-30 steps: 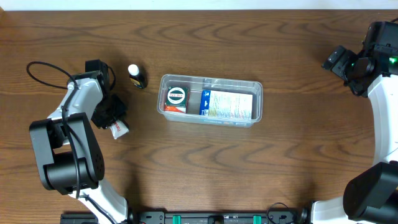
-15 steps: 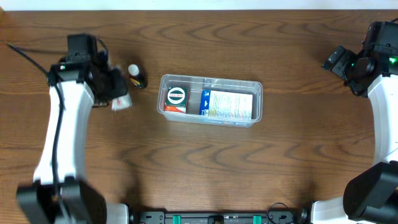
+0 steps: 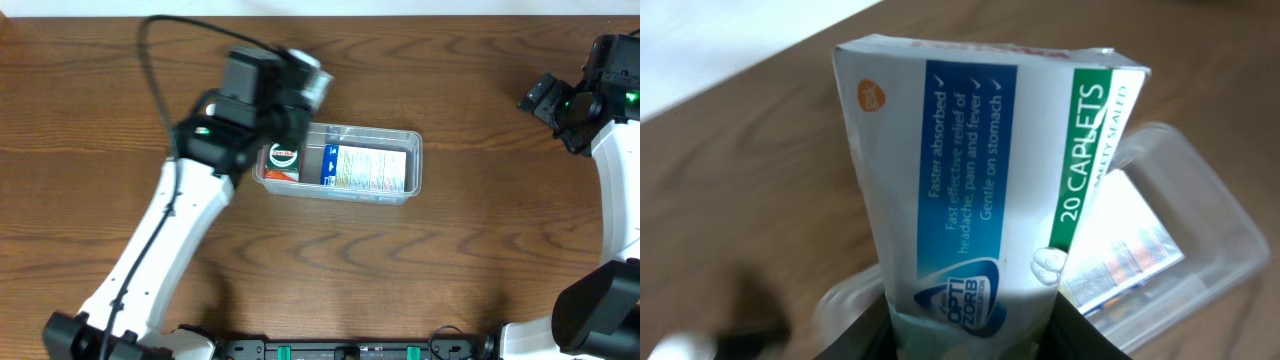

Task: Pack container
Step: 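Lift the white Panadol box and carry it toward the container, then lower the white box into the container's right side and release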

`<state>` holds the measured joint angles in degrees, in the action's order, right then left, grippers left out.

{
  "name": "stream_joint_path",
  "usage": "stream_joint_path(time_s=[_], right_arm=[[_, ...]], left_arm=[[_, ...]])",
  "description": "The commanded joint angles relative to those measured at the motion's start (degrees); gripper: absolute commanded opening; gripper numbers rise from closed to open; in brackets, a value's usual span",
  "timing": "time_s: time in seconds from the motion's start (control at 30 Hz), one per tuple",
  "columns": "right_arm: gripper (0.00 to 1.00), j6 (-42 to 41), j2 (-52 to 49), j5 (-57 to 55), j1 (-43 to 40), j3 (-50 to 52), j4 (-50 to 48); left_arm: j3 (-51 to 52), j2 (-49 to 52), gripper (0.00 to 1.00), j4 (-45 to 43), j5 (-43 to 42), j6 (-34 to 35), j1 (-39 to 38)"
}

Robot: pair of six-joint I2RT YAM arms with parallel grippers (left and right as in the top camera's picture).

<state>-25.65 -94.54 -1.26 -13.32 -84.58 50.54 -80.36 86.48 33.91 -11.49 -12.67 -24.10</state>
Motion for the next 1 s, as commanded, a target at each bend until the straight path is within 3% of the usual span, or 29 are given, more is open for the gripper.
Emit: stream_joint_path(time_s=[0.0,0.57,0.97], right_arm=[[0.99,-0.6,-0.3,-0.2,-0.3,0.0,0.0],[0.99,-0.6,-0.3,-0.2,-0.2,0.0,0.0],[0.99,-0.6,-0.3,-0.2,-0.2,0.0,0.0]], left_arm=[[-0.3,2.6,0.36,-1.5,-0.1,-7.9,-3.4],[-0.3,16.9,0.36,-2.1,-0.1,-34.1,-14.5],[-0.3,22.6,0.36,-3.7,0.0,-41.3,-15.5]])
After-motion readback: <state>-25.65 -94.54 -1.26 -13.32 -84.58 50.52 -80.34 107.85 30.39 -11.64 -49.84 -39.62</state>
